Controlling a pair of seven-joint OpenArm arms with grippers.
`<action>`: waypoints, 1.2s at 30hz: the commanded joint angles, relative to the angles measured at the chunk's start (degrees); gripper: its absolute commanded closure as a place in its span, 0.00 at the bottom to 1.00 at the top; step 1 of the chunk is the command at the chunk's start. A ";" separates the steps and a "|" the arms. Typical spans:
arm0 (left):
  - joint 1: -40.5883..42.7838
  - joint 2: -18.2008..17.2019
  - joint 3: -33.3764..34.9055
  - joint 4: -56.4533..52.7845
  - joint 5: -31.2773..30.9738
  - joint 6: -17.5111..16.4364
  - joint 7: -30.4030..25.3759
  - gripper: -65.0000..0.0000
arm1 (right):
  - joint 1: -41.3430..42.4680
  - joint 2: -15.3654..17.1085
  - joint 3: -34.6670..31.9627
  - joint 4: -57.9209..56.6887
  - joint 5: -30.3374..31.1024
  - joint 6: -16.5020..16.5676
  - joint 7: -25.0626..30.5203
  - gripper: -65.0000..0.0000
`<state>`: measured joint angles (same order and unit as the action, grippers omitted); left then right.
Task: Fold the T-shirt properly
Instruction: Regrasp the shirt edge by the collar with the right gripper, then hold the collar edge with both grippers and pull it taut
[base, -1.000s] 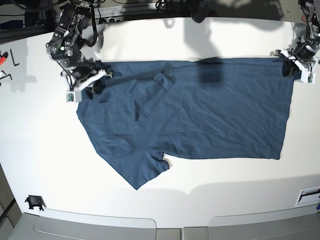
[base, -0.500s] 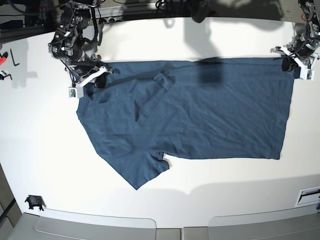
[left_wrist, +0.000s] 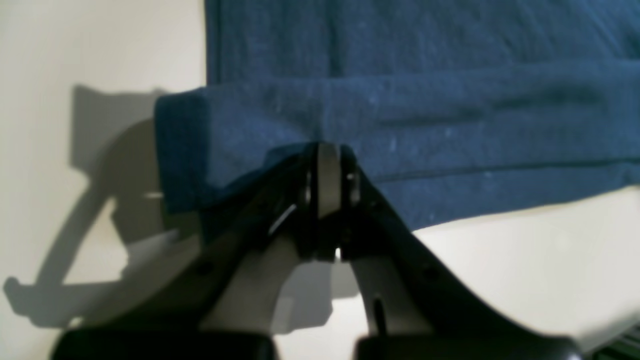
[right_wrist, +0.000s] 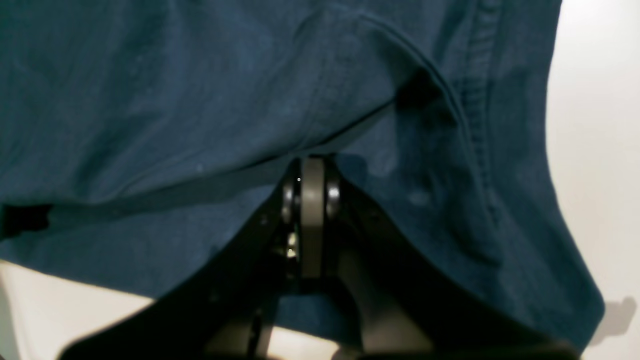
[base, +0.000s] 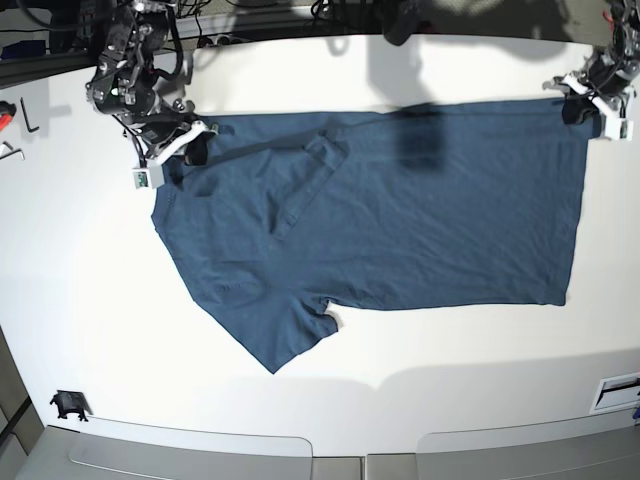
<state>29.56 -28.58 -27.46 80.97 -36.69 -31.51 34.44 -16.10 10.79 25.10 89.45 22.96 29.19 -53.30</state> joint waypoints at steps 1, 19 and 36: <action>1.49 -0.81 -0.24 0.28 0.52 0.22 1.99 1.00 | -0.79 1.01 0.13 0.07 -2.86 -0.66 -4.04 1.00; 10.64 -0.63 -6.69 4.66 -5.51 -0.22 3.69 1.00 | -11.10 1.57 1.20 7.02 0.20 -0.66 -6.84 1.00; 6.88 -0.66 -10.36 12.70 -4.87 -0.37 -1.75 1.00 | -12.76 1.57 1.18 11.69 0.20 -0.66 -6.03 1.00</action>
<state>35.99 -28.29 -37.39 93.14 -40.88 -31.75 33.47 -28.47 11.90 26.15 100.64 24.43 28.93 -58.30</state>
